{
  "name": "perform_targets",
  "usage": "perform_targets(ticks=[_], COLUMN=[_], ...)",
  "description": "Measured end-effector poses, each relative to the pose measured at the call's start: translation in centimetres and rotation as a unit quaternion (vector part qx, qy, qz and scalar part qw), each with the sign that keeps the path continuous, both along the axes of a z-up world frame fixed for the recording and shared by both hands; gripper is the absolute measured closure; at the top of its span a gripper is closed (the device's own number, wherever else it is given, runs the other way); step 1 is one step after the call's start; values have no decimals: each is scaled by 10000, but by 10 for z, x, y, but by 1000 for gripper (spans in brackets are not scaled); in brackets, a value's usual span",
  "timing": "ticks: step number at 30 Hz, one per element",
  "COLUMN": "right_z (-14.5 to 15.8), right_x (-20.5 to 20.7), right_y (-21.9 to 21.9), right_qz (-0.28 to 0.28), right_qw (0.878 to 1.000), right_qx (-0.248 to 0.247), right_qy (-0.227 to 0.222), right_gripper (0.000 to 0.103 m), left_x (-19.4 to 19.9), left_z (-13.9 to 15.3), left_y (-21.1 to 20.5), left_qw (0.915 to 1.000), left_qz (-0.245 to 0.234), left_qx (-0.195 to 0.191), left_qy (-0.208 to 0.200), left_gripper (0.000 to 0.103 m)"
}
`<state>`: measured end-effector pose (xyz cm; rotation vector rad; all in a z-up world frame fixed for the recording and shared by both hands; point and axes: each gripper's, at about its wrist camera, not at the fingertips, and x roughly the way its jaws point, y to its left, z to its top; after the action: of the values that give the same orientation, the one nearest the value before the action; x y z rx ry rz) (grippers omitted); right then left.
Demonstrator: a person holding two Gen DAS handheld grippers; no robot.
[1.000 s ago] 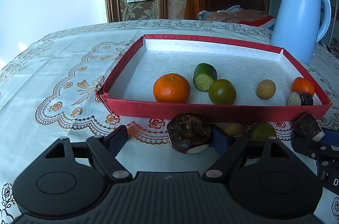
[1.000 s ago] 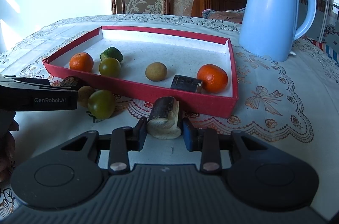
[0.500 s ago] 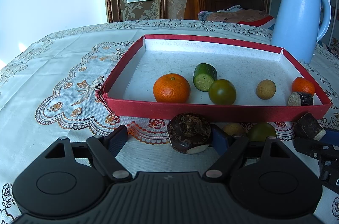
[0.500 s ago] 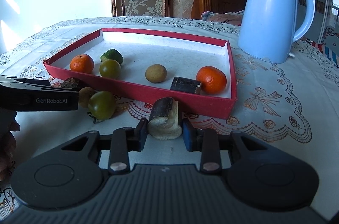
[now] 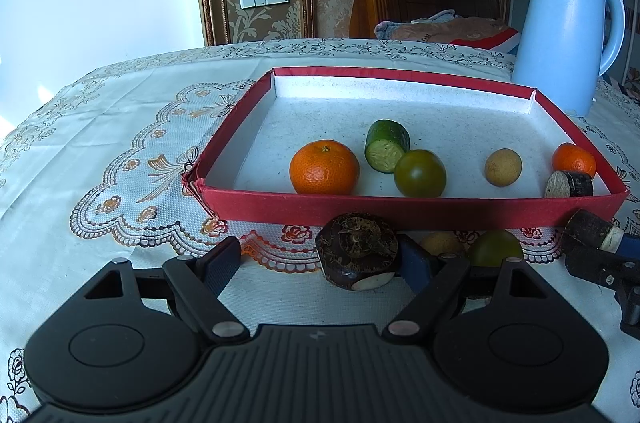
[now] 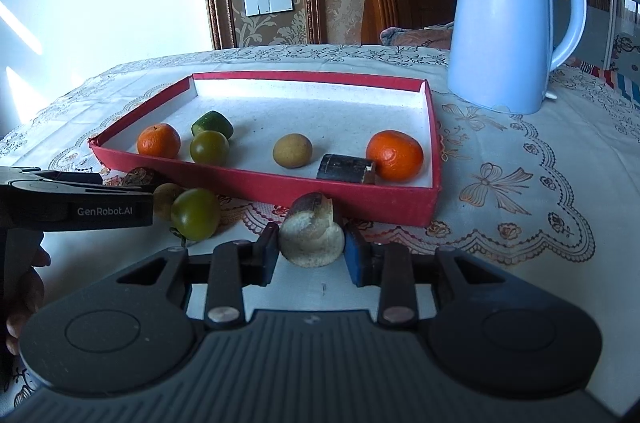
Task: Organize fruits
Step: 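Lift the eggplant chunk off the table with the right gripper, then close the left gripper on the dark brown fruit while the right gripper carries the eggplant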
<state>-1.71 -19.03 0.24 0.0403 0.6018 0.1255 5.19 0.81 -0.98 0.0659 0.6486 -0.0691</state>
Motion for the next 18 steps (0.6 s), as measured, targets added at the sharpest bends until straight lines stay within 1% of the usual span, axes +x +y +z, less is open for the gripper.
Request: perform_targets(ticks=[12, 18], right_z=[2, 3], right_x=[-6, -7], right_y=[-4, -2], right_qz=[1, 24], right_qw=[9998, 9998], right_qx=[99, 38], right_qy=[-189, -218], right_gripper=[71, 72], left_x=[-2, -2], left_z=[1, 1], left_y=[-5, -3], left_qw=[9997, 9998], left_qz=[67, 67], left_qx=[205, 161], left_qy=[-78, -81], left_gripper=[19, 19])
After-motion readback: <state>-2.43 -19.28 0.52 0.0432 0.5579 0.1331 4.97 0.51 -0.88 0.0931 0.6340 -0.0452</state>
